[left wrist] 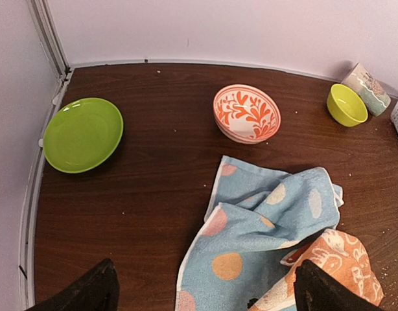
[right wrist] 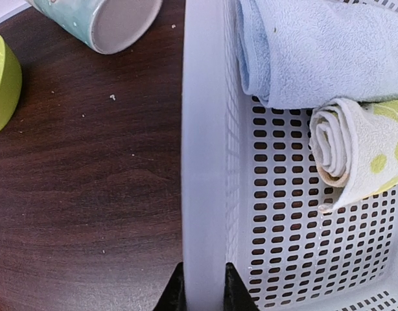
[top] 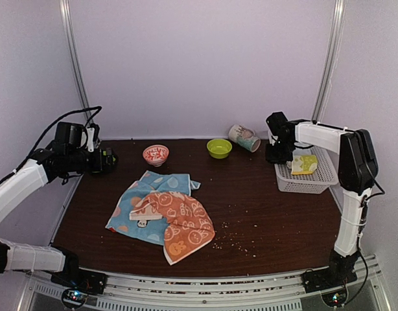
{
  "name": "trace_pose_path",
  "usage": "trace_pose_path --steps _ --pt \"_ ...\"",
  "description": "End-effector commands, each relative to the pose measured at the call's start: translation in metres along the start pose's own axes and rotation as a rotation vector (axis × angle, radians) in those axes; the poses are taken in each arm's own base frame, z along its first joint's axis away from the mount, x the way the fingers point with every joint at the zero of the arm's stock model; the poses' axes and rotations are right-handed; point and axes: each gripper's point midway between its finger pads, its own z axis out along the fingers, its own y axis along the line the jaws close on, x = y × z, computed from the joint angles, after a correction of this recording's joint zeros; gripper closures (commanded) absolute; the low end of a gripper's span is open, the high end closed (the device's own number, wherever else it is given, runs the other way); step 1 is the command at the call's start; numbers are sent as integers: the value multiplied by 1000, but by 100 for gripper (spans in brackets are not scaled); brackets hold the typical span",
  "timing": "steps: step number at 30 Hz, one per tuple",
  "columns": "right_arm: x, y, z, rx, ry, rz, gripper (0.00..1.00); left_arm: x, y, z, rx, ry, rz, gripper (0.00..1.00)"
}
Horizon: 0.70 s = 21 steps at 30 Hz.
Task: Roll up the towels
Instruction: Move the bin to the corner of the board.
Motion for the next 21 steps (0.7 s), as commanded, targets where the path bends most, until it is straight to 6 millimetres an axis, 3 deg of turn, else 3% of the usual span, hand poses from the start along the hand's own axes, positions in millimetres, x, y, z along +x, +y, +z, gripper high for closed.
trace_pose_path --steps 1,19,20,21 --pt "-3 14 1 -59 -3 24 100 -18 -6 -4 11 -45 13 4" --pt "-13 57 -1 -187 26 71 100 -19 -5 -7 10 -53 12 4" --pt "-13 56 -2 -175 31 72 94 -19 -5 -7 10 -54 12 4" --pt "-13 55 -4 -170 31 75 78 -19 -5 -7 8 -52 12 4"
